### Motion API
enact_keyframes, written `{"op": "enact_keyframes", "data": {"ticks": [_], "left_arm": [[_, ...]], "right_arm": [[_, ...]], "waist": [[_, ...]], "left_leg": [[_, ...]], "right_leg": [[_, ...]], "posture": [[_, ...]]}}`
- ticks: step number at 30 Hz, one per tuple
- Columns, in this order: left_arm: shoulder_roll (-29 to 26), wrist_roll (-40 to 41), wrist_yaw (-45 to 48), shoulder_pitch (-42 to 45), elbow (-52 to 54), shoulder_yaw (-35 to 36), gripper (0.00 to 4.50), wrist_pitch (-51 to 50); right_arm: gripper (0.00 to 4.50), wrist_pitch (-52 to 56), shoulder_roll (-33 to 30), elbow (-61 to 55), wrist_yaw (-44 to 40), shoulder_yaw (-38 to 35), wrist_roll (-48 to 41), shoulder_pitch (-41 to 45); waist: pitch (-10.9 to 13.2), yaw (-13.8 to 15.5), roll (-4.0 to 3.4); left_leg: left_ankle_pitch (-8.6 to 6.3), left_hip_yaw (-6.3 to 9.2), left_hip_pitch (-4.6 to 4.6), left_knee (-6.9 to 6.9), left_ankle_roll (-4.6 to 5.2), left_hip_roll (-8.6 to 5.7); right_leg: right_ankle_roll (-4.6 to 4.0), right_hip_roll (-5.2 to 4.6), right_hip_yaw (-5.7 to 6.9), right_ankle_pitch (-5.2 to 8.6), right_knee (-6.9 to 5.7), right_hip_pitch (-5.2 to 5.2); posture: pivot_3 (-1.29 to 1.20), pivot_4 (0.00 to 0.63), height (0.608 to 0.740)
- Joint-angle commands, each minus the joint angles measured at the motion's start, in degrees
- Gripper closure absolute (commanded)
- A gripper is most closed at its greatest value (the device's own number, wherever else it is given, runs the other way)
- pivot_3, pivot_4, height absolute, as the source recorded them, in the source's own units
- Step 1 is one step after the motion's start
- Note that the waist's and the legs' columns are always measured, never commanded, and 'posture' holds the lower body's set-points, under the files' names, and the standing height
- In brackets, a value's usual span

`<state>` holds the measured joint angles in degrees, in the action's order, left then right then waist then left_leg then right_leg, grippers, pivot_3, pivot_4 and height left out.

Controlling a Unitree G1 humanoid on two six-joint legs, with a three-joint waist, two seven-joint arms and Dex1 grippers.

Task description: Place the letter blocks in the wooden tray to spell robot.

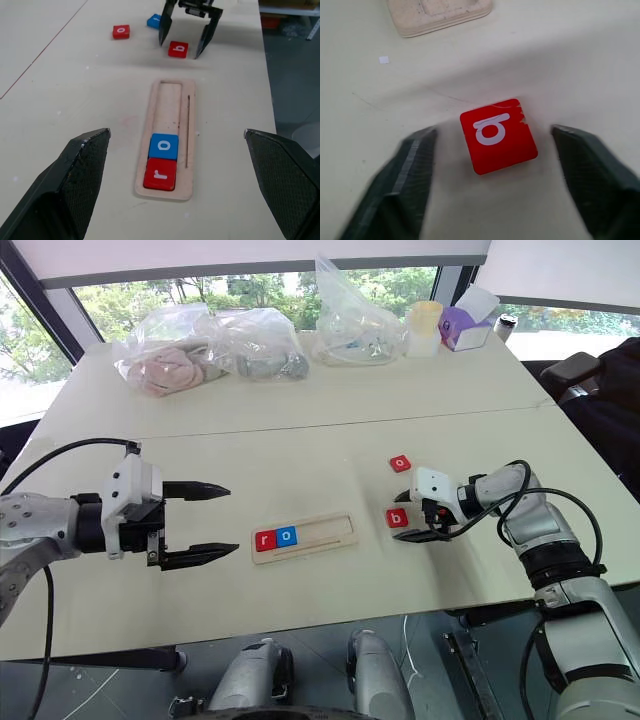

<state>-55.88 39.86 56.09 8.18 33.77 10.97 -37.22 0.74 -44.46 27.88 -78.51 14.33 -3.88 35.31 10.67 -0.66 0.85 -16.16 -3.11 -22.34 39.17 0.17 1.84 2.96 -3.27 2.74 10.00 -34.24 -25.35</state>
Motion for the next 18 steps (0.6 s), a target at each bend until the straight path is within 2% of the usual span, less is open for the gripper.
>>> {"op": "enact_keyframes", "data": {"ticks": [1, 2, 7, 11, 14, 18], "left_arm": [[-0.09, 0.83, -0.41, 0.78, 0.98, 1.59, 0.0, 0.13], [-0.09, 0.83, -0.47, 0.86, 0.9, 1.52, 0.0, 0.14], [-0.12, 0.71, -0.49, 0.77, 0.73, 1.52, 0.0, 0.34], [-0.21, 0.45, -0.25, 0.22, 0.51, 1.82, 0.0, 0.65], [-0.43, 0.24, 0.08, -0.57, 0.69, 2.12, 0.0, 0.89], [-1.36, -0.09, 1.42, -2.43, 1.05, 2.65, 0.0, 1.24]], "right_arm": [[3.02, 2.05, 0.86, 0.51, -0.17, -0.85, -0.19, 1.06], [3.36, 2.56, 1.16, 0.25, -0.28, -0.9, -0.29, 1.25], [3.36, 6.96, 1.22, -5.59, -1.07, -1.67, -2.15, 0.86], [3.36, 12.87, 0.69, -16.51, -2.45, -1.74, -5.15, 0.05], [3.36, 16.97, 1.59, -24.95, -2.77, -0.26, -6.71, 0.51], [3.36, 19.01, 4.53, -30.03, -3.02, 3.84, -6.18, 1.48]], "waist": [[0.0, -0.15, 0.0], [0.0, -0.16, 0.0], [0.01, -0.13, -0.03], [0.07, -0.02, -0.12], [0.08, -0.04, -0.14], [0.08, -0.03, -0.13]], "left_leg": [[0.0, -0.01, 0.0, 0.0, 0.0, 0.0], [0.0, -0.01, 0.01, 0.0, 0.0, 0.0], [0.0, -0.01, 0.02, -0.02, 0.0, 0.01], [0.0, -0.01, -0.03, -0.05, 0.0, 0.01], [0.0, -0.01, -0.05, -0.07, 0.0, 0.02], [-0.01, -0.01, -0.05, -0.08, -0.01, 0.04]], "right_leg": [[0.0, 0.0, -0.01, 0.0, -0.02, -0.01], [0.0, 0.01, -0.01, 0.0, -0.03, -0.01], [-0.01, 0.04, -0.02, 0.0, -0.04, -0.04], [0.0, 0.04, -0.03, 0.0, -0.05, -0.1], [0.0, 0.03, -0.03, 0.0, -0.04, -0.13], [0.01, 0.03, -0.02, 0.01, -0.03, -0.13]], "posture": [[0.0, 0.15, 0.74], [0.0, 0.15, 0.74], [0.0, 0.15, 0.74], [0.0, 0.15, 0.74], [0.0, 0.15, 0.74], [0.0, 0.15, 0.74]]}}
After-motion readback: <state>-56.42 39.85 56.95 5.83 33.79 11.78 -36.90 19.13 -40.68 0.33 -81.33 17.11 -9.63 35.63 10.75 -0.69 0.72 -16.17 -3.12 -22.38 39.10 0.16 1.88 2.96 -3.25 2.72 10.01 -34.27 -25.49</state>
